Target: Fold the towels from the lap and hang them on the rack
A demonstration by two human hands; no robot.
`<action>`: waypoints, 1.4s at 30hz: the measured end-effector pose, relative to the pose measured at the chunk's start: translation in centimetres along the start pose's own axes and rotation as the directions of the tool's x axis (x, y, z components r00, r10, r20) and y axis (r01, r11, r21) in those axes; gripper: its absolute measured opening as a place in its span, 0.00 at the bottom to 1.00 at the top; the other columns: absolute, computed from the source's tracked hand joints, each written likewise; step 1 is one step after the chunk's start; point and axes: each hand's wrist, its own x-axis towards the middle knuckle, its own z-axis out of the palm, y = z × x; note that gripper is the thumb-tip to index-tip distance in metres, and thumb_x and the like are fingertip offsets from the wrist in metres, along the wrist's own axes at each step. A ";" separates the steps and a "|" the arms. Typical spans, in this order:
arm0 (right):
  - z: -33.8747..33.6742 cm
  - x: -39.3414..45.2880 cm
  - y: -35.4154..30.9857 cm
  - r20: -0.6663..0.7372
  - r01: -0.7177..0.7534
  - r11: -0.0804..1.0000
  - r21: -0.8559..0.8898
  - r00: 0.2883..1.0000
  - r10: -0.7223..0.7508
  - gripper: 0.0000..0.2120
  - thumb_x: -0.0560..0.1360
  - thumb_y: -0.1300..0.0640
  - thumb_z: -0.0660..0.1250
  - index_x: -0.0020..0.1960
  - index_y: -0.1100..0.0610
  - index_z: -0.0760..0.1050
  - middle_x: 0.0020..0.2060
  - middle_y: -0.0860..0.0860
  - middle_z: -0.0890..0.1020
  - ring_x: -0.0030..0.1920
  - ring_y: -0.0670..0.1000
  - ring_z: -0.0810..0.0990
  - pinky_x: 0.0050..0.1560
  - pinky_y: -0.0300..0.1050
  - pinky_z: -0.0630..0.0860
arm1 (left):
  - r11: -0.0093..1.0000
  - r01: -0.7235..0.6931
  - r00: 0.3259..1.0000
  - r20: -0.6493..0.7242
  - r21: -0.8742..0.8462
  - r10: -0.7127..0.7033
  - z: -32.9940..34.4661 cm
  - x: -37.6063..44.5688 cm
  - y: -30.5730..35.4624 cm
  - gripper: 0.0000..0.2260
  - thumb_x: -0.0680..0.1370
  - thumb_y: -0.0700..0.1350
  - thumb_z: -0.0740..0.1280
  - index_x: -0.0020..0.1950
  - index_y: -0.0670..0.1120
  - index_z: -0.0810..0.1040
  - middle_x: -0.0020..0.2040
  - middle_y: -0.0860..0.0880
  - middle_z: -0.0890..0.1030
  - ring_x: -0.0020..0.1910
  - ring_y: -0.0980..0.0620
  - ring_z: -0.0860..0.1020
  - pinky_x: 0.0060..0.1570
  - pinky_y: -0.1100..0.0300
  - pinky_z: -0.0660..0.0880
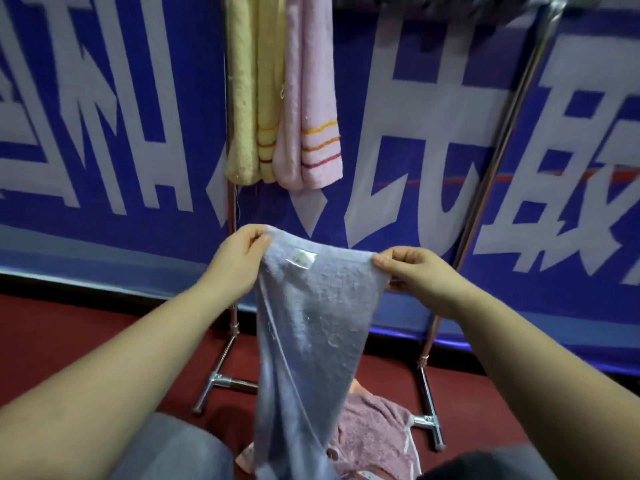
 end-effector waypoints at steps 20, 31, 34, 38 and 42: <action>-4.5 -1.3 -22.8 -0.365 0.209 0.874 -0.438 0.847 -0.386 0.13 0.80 0.50 0.59 0.57 0.58 0.70 0.50 0.56 0.77 0.51 0.57 0.79 0.51 0.54 0.80 | 0.947 -0.127 0.970 -0.165 0.293 0.181 -8.9 7.5 20.9 0.14 0.82 0.46 0.50 0.63 0.43 0.68 0.57 0.40 0.75 0.48 0.44 0.73 0.43 0.54 0.69; -3.9 -1.6 -19.1 -0.179 0.157 0.972 -0.174 0.966 -0.187 0.12 0.80 0.51 0.59 0.53 0.60 0.74 0.40 0.54 0.79 0.36 0.51 0.79 0.37 0.45 0.79 | 0.909 0.348 0.919 0.276 -0.230 -0.282 -9.3 6.0 16.9 0.06 0.76 0.36 0.61 0.48 0.37 0.77 0.39 0.44 0.75 0.36 0.49 0.72 0.35 0.58 0.70; -3.5 -0.9 -15.3 -0.158 0.092 0.980 -0.177 0.980 -0.120 0.10 0.80 0.52 0.59 0.49 0.58 0.74 0.39 0.53 0.79 0.35 0.49 0.79 0.33 0.41 0.79 | 0.878 0.418 0.879 0.347 -0.235 -0.326 -7.3 5.2 13.3 0.08 0.76 0.36 0.61 0.52 0.34 0.77 0.41 0.43 0.78 0.38 0.50 0.76 0.32 0.61 0.75; -2.1 1.2 -6.6 -0.200 0.012 0.976 -0.216 0.978 -0.057 0.09 0.79 0.52 0.62 0.44 0.57 0.73 0.38 0.55 0.80 0.36 0.51 0.80 0.36 0.45 0.80 | 0.853 0.464 0.862 0.345 -0.239 -0.372 -2.3 3.2 6.1 0.09 0.78 0.36 0.56 0.43 0.41 0.74 0.33 0.46 0.77 0.28 0.53 0.74 0.24 0.65 0.75; 0.4 2.3 3.3 -0.298 -0.040 0.990 -0.134 0.954 -0.002 0.08 0.75 0.58 0.68 0.39 0.57 0.73 0.33 0.51 0.77 0.34 0.47 0.75 0.40 0.44 0.78 | 0.931 0.363 0.913 0.210 -0.022 -0.351 3.3 1.2 -2.1 0.09 0.80 0.41 0.55 0.44 0.43 0.73 0.41 0.43 0.76 0.44 0.44 0.76 0.47 0.51 0.76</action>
